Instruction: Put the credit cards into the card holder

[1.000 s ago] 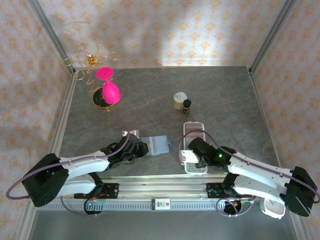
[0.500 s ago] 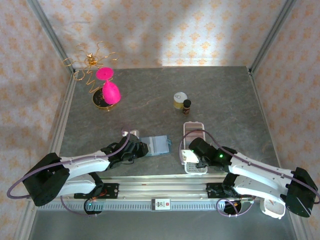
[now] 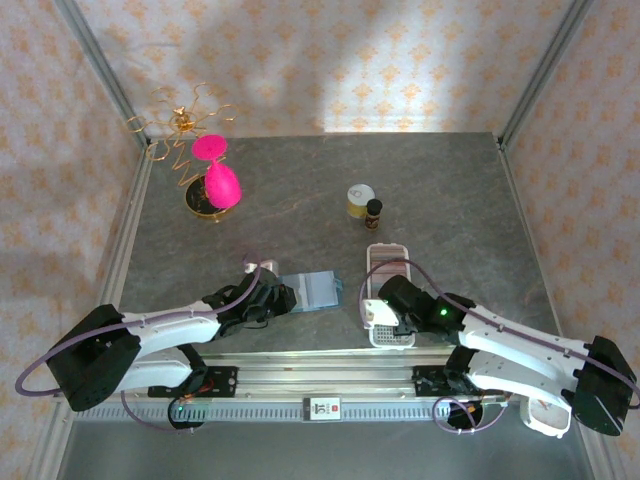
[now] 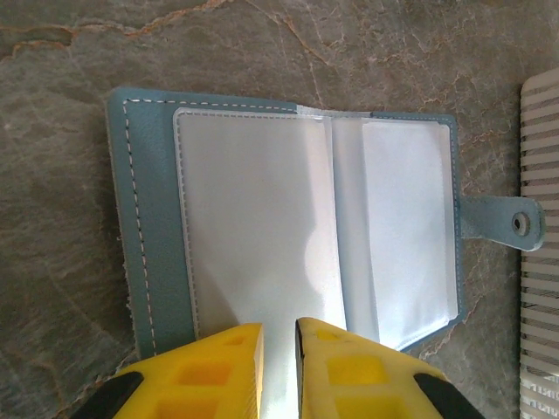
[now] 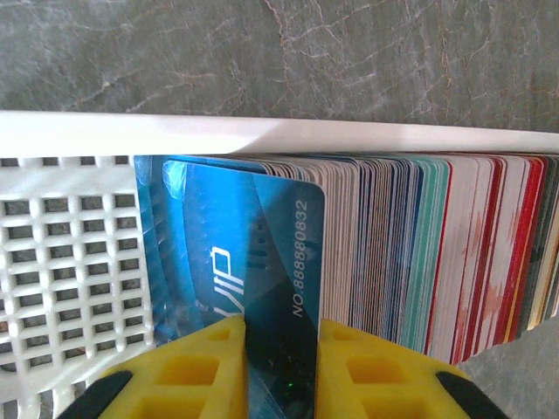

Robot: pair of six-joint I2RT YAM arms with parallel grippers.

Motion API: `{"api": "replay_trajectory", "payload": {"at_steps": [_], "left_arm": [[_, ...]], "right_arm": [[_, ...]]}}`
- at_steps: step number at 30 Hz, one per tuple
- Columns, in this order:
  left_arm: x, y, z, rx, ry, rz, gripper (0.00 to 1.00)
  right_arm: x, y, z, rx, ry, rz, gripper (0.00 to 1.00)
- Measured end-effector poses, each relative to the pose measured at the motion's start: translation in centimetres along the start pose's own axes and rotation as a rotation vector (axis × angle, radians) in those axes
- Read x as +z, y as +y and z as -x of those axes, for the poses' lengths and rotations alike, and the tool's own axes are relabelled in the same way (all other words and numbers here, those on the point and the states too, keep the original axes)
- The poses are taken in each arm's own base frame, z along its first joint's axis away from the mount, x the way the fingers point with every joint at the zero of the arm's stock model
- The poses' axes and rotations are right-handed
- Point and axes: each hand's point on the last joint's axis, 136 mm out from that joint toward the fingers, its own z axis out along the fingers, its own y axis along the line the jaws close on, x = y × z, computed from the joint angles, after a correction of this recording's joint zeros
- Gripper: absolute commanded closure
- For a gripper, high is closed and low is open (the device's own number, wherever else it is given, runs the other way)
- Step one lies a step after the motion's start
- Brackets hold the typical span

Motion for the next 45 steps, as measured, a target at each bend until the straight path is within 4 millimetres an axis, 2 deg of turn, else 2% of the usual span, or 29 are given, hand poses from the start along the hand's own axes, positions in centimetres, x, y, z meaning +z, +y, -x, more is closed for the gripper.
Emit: {"api": "replay_trajectory", "payload": {"at_steps": [9, 17, 35, 39, 43, 45], "left_arm": [[0.4, 0.7, -0.2, 0.001, 0.005, 0.028, 0.84], [0.5, 0.8, -0.3, 0.001, 0.009, 0.035, 0.85], [0.8, 1.3, -0.5, 0.009, 0.015, 0.058, 0.88], [0.8, 1.4, -0.5, 0.009, 0.012, 0.060, 0.89], [0.8, 1.5, -0.2, 0.009, 0.000, 0.068, 0.89], [0.8, 1.5, -0.2, 0.010, -0.002, 0.069, 0.89]], "right_arm": [[-0.9, -0.8, 0.1, 0.020, -0.013, -0.033, 0.79], [-0.9, -0.8, 0.1, 0.027, -0.013, -0.031, 0.83], [-1.5, -1.0, 0.0, 0.040, -0.013, -0.036, 0.84], [-1.7, -1.1, 0.0, 0.045, -0.012, -0.034, 0.87], [-2.1, -1.2, 0.2, 0.057, -0.014, -0.028, 0.95], [-2.2, -1.1, 0.2, 0.060, -0.016, -0.020, 0.96]]}}
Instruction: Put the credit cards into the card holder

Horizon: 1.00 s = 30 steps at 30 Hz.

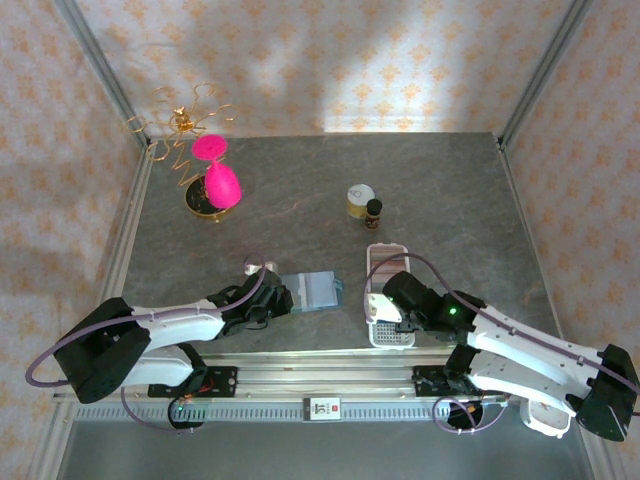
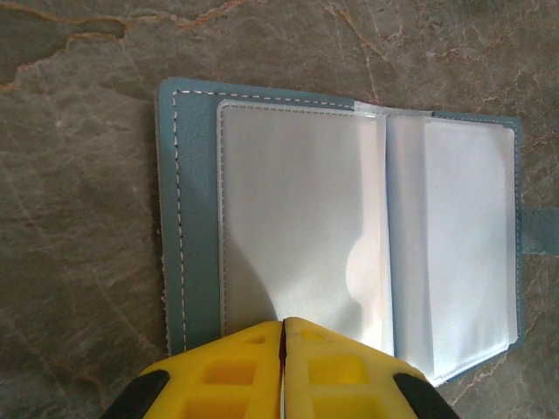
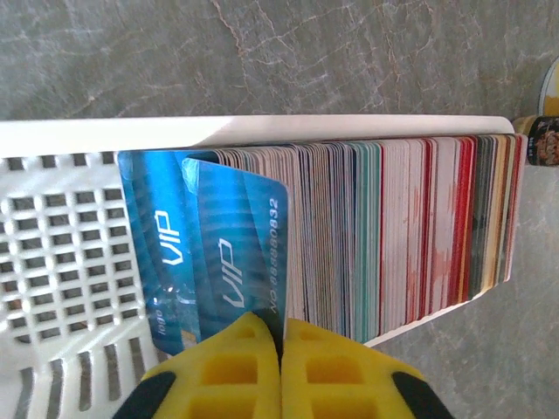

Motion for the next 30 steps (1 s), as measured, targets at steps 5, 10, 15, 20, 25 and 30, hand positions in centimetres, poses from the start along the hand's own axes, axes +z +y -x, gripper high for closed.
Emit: {"api": "replay_trajectory", "payload": {"at_steps": [5, 10, 15, 20, 25, 30], "left_arm": [[0.0, 0.0, 0.0, 0.000, -0.001, 0.001, 0.89], [0.0, 0.1, 0.2, 0.000, -0.011, 0.008, 0.89], [-0.1, 0.2, 0.3, 0.000, -0.017, 0.016, 0.85], [-1.0, -0.7, 1.1, -0.003, -0.038, -0.005, 0.74], [-2.5, -2.1, 2.8, 0.006, -0.094, -0.032, 0.61], [-3.6, -2.1, 4.0, 0.014, -0.143, -0.017, 0.55]], "right_arm": [[-0.3, 0.3, 0.0, -0.003, -0.001, 0.021, 1.00], [-1.1, 0.2, 0.3, 0.006, -0.011, 0.039, 1.00], [-3.0, -0.8, 1.9, 0.053, -0.078, 0.052, 1.00], [-5.6, -2.2, 4.4, 0.139, -0.209, 0.042, 1.00], [-6.7, -3.8, 6.5, 0.288, -0.318, 0.011, 1.00], [-7.2, -5.9, 8.7, 0.469, -0.415, -0.020, 1.00]]}}
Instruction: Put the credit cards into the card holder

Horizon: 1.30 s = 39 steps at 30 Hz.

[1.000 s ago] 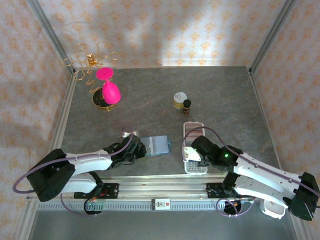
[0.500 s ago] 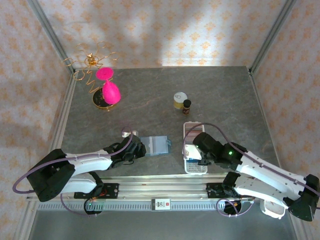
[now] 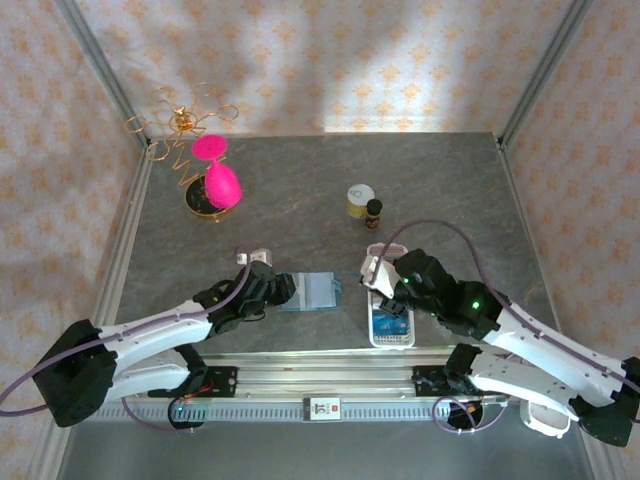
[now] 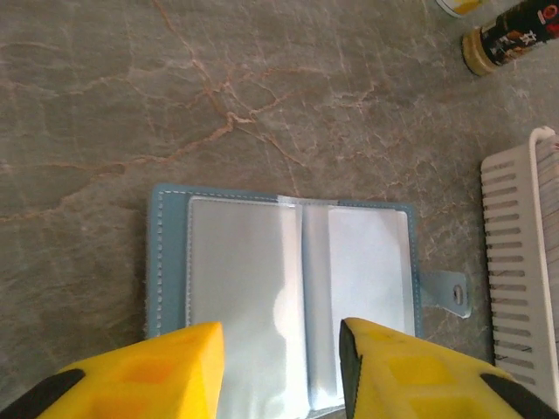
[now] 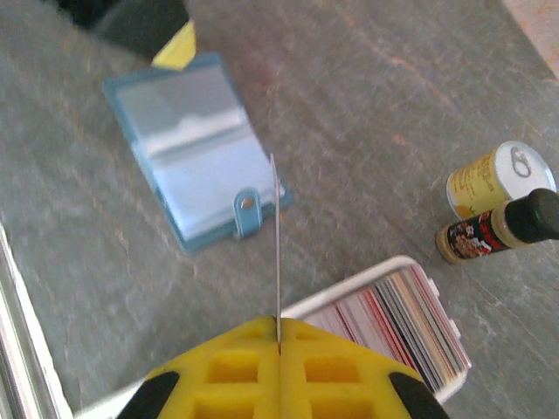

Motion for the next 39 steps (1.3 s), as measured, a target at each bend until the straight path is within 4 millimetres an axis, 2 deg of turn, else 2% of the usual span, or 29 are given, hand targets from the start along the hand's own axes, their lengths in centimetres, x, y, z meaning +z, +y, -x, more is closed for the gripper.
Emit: {"api": "replay_trajectory", "payload": {"at_steps": [4, 8, 10, 13, 18, 24, 29, 39], "left_arm": [[-0.1, 1.3, 0.3, 0.016, -0.007, 0.061, 0.51], [-0.1, 2.7, 0.4, 0.034, -0.001, 0.118, 0.48], [0.2, 3.1, 0.3, 0.043, 0.010, 0.138, 0.48], [0.5, 3.5, -0.2, 0.065, 0.032, 0.158, 0.48], [1.1, 3.7, -0.8, 0.091, 0.069, 0.171, 0.47], [1.5, 3.5, -1.8, 0.119, 0.128, 0.157, 0.46], [1.8, 3.6, -2.3, 0.136, 0.156, 0.156, 0.49], [2.4, 4.4, -3.0, 0.157, 0.184, 0.189, 0.69]], "right_arm": [[0.8, -1.5, 1.4, 0.181, -0.019, -0.068, 1.00], [1.9, -2.6, 3.6, 0.403, -0.042, -0.092, 1.00], [2.8, -2.3, 4.3, 0.520, -0.055, -0.066, 1.00], [5.0, -0.7, 4.7, 0.698, -0.058, 0.022, 1.00], [8.4, 2.2, 2.8, 0.965, -0.005, 0.138, 1.00], [11.4, 3.9, 1.2, 1.178, 0.061, 0.182, 1.00], [13.4, 4.8, 0.6, 1.266, 0.094, 0.207, 1.00], [16.2, 5.9, -0.8, 1.319, 0.150, 0.209, 1.00]]}}
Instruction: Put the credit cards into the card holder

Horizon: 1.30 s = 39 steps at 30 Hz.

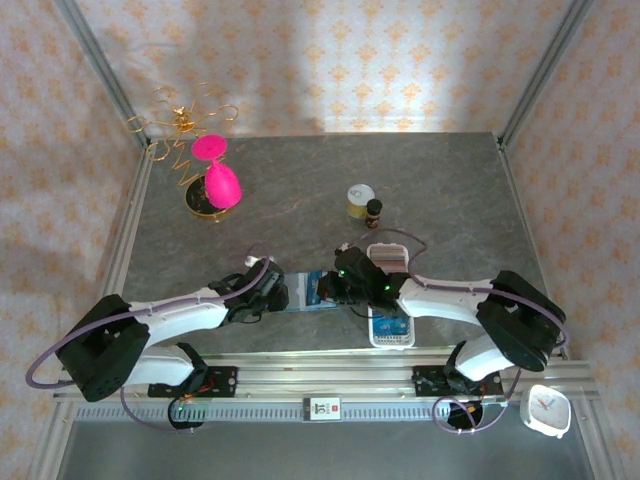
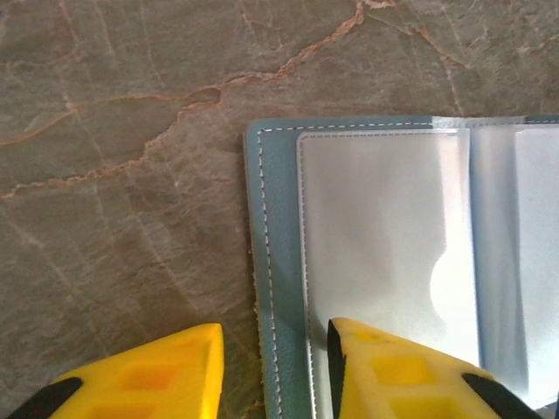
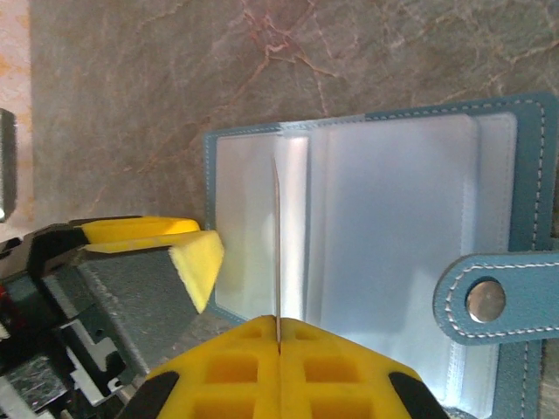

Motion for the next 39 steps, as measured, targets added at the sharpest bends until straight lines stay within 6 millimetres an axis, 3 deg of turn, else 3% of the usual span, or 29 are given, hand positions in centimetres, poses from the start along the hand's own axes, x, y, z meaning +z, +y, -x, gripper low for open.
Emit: {"api": "replay_trajectory", "payload": {"at_steps": [5, 14, 39], "left_arm": [[0.1, 0.2, 0.0, -0.007, 0.000, 0.004, 0.73], [0.1, 0.3, -0.1, -0.006, -0.001, 0.005, 0.73], [0.2, 0.5, -0.1, -0.008, -0.018, -0.007, 0.75]], "right_arm": [[0.4, 0.2, 0.0, 0.011, 0.000, 0.012, 1.00], [1.4, -0.8, -0.3, 0.017, 0.011, -0.015, 1.00], [2.4, -0.2, 0.5, 0.085, -0.029, 0.034, 1.00]]}}
